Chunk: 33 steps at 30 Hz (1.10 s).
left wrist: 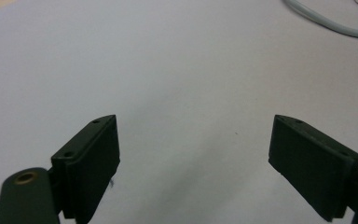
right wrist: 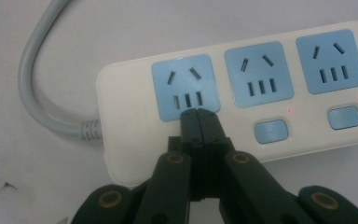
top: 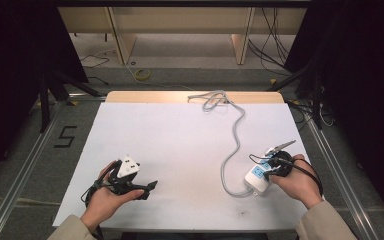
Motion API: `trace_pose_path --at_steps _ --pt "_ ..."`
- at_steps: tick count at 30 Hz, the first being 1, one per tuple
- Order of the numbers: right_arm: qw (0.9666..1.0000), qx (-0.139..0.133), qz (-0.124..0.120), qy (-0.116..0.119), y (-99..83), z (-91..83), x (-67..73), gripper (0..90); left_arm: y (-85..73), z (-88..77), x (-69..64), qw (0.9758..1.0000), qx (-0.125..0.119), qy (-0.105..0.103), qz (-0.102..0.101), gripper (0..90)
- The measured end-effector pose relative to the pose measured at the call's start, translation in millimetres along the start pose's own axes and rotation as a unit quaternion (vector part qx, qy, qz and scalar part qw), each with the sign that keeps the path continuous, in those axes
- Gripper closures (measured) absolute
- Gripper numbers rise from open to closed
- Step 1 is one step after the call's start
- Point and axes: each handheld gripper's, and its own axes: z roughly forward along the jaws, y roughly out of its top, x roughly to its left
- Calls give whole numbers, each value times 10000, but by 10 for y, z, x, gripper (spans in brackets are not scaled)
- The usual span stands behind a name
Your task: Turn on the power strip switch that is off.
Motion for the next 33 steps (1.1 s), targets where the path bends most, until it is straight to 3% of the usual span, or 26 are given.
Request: trace_pose_path --at_steps 24,33 --pt "9999 -93 70 50 -21 -7 -13 900 1 -4 3 10000 6 -2 8 158" --pt "9999 -121 0 -29 -24 -27 -3 900 1 -3 2 10000 -2 0 2 158"
